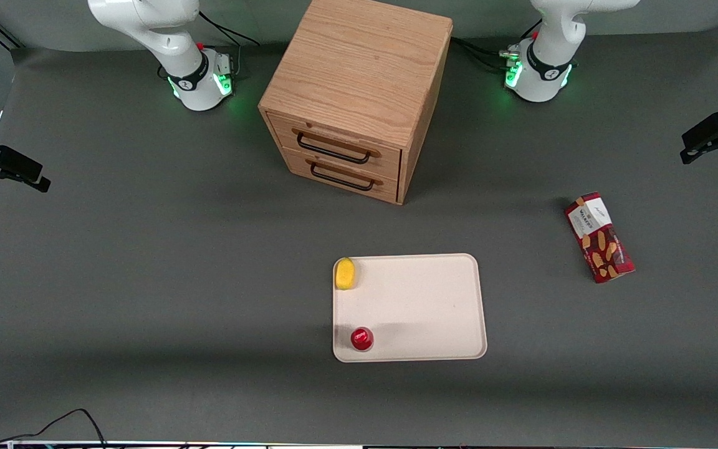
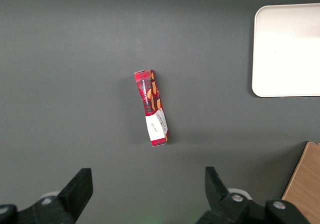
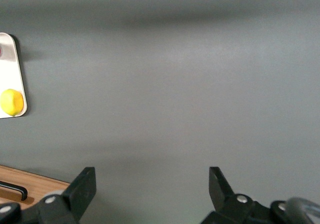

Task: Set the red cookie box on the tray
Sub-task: 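Lower the open left gripper onto the red tartan shortbread box and grasp it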

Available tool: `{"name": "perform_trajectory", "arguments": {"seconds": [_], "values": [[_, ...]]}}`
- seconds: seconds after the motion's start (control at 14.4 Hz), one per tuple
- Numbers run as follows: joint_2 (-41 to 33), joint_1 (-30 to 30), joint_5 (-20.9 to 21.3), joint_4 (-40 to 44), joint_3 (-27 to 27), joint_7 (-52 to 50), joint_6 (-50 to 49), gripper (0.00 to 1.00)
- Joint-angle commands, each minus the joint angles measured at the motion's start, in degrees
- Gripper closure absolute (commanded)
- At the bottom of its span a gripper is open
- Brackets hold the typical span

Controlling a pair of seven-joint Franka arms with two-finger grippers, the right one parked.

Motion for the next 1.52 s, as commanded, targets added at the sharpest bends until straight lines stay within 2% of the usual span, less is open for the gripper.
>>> {"name": "perform_trajectory", "arguments": {"seconds": [0.0, 0.62, 0.76, 0.9, 1.18, 1.46], "values": [[0.35, 0.52, 0.74, 0.61, -0.08, 1.29, -1.10, 0.00], [2.28, 1.13, 1.44, -3.42, -0.08, 1.12, 1.52, 0.00], [2.11, 3.06, 1.44, -10.43, -0.08, 1.12, 8.43, 0.00], [1.84, 5.52, 1.35, -19.30, -0.08, 1.12, 19.32, 0.00], [2.54, 6.76, 1.27, -33.63, -0.08, 1.12, 38.14, 0.00], [7.80, 6.85, 0.65, -40.16, -0.08, 0.24, 50.73, 0.00]]}}
